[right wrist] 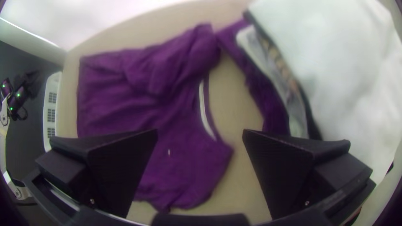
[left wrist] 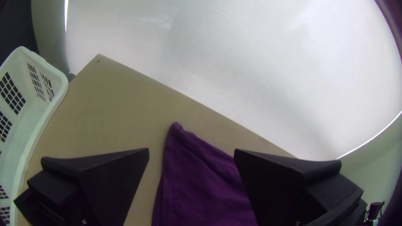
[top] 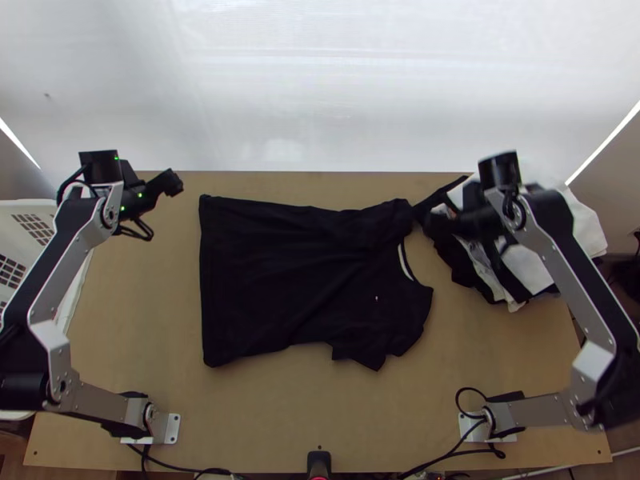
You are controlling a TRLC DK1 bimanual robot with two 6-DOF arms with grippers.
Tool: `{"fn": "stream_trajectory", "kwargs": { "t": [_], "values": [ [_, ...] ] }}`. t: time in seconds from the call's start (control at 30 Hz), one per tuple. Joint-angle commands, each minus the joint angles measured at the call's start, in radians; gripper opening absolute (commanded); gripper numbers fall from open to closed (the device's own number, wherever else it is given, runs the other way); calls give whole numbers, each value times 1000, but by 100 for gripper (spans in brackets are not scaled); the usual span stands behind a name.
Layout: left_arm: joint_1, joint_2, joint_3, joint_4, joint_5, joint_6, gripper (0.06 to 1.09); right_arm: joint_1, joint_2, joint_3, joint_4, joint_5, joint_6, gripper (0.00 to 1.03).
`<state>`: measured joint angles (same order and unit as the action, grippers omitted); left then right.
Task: Fold the t-shirt
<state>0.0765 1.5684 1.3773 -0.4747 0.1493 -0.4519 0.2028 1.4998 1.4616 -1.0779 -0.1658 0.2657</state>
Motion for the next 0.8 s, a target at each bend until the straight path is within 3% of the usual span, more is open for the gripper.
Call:
{"fn": "stream_trajectory", "kwargs": {
  "t": [0.0, 0.2, 0.3, 0.47, 0.63, 0.77],
  "values": [
    [-53, -156, -70, -168, 10, 67, 104, 23, -210, -354, -261, -147, 6, 92],
    [-87, -225, -142, -168, -5, 71, 104, 165, -294, -567, -180, -146, 6, 90],
    [-109, -240, -146, -170, -24, 70, 104, 176, -276, -580, -139, -144, 7, 66],
    [-141, -252, -135, -176, -56, 70, 104, 159, -234, -641, -31, -146, -26, 53],
    [-146, -255, -118, -193, -62, 70, 104, 150, -187, -672, 68, -146, -49, 54],
    [-147, -255, -133, -194, -63, 71, 104, 142, -145, -678, 119, -146, -65, 63]
  ]
}}
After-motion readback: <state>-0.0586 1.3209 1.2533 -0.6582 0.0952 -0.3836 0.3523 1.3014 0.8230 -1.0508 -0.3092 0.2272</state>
